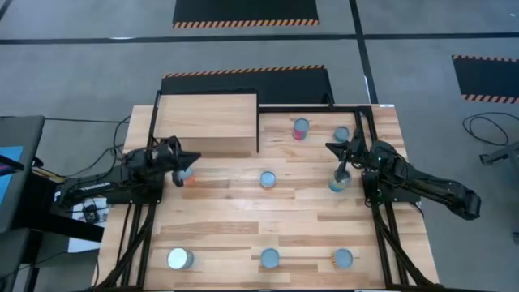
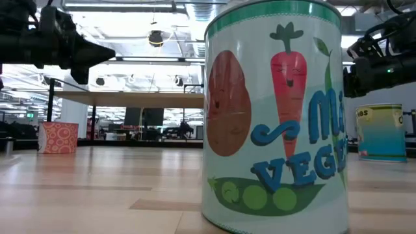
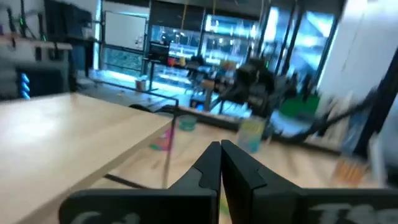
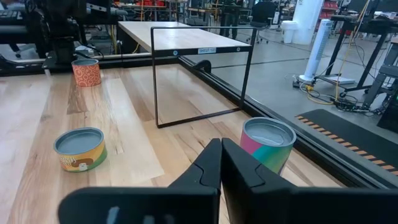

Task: Pick and place cans onto a shelf
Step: Put the canned mushrooms on the shelf

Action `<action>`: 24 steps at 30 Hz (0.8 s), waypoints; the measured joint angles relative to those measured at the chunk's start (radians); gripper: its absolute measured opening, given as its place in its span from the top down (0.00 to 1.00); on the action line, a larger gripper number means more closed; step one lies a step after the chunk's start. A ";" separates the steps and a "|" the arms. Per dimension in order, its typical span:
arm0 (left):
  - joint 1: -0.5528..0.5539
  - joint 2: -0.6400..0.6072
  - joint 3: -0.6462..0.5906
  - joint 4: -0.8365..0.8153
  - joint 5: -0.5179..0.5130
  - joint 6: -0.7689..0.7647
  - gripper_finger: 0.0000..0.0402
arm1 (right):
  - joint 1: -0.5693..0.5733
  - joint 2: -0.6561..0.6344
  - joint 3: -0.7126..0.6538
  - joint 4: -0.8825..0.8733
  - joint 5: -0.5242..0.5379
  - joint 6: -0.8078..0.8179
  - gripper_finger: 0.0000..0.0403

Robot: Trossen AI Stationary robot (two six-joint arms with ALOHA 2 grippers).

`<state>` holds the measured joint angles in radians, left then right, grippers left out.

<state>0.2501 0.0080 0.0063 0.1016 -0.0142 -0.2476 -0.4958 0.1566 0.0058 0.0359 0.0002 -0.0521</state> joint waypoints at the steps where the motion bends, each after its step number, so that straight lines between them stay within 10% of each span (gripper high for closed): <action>1: 0.000 0.001 0.000 0.015 -0.008 -0.039 1.00 | 0.000 0.000 0.000 0.000 0.000 0.000 0.93; 12: -0.028 0.066 0.008 0.141 0.078 -0.141 1.00 | 0.000 0.000 0.000 0.000 0.000 0.000 0.93; 24: -0.151 0.568 0.279 0.140 0.029 0.126 1.00 | 0.000 0.000 0.000 -0.001 0.000 0.000 0.93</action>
<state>0.0992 0.5759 0.2856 0.2420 0.0144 -0.1213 -0.4957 0.1566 0.0055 0.0353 0.0002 -0.0521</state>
